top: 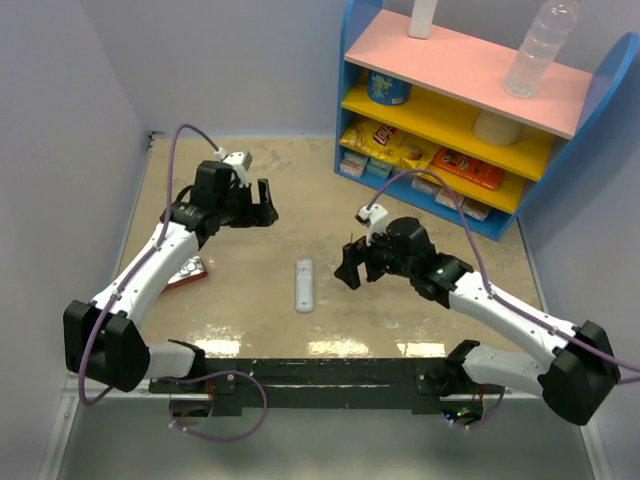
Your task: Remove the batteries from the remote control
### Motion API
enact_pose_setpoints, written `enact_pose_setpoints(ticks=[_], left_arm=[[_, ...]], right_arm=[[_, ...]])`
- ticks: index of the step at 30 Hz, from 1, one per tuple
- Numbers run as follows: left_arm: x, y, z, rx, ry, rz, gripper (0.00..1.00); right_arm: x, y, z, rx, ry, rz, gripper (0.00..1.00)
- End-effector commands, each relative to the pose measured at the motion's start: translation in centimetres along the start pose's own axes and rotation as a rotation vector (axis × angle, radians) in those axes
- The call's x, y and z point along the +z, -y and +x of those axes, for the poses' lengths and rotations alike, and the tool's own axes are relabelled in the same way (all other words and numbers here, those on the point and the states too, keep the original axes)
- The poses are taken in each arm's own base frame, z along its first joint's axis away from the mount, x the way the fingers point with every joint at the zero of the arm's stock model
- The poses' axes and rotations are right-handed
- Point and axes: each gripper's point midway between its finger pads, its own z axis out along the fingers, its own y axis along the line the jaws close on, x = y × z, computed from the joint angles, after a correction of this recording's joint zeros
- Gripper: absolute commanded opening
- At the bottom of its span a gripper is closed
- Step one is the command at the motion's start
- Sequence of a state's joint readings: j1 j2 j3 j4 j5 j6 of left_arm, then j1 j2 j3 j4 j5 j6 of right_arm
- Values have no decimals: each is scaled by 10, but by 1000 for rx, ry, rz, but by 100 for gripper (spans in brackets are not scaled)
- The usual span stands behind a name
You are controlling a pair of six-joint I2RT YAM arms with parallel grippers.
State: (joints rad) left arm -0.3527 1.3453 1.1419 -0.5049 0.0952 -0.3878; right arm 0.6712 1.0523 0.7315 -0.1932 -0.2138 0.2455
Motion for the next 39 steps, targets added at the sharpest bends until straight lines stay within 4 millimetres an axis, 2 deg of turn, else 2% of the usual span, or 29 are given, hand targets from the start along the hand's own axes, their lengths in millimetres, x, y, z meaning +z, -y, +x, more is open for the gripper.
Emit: enact_pose_setpoints(ticks=[1, 2, 4, 5, 7, 8, 9, 10, 12, 16, 20, 26, 30, 39], left_arm=[[1, -13, 30, -1, -56, 97, 90], [4, -21, 39, -7, -62, 71, 90], [4, -24, 44, -5, -47, 66, 90], [7, -28, 52, -6, -50, 61, 90], [9, -30, 58, -3, -63, 56, 90], [8, -33, 58, -2, -73, 39, 89], [7, -33, 58, 0, -69, 38, 89], [7, -33, 58, -3, -64, 37, 89], [7, -36, 61, -6, -65, 20, 88], [5, -44, 61, -6, -66, -27, 87], [2, -46, 58, -2, -49, -41, 87], [2, -49, 59, -2, -52, -58, 86], [2, -49, 59, -1, -53, -57, 86], [4, -49, 61, -2, -58, -57, 86]], right_arm=[[26, -29, -31, -226, 84, -54, 86], [32, -32, -32, -259, 89, -47, 85], [47, -44, -13, -350, 47, -66, 83], [53, -51, -16, -402, 80, -78, 84], [64, -60, 2, -482, 67, -101, 83], [67, -66, 0, -505, 94, -118, 82], [70, -75, 8, -534, 85, -142, 82], [77, -75, 17, -570, 61, -144, 81], [83, -79, 22, -603, 51, -138, 80], [103, -75, 45, -664, -26, -139, 74], [113, -76, 59, -712, -69, -151, 71], [122, -76, 65, -730, -75, -160, 65], [128, -70, 74, -746, -105, -138, 62], [130, -68, 75, -762, -108, -126, 57]])
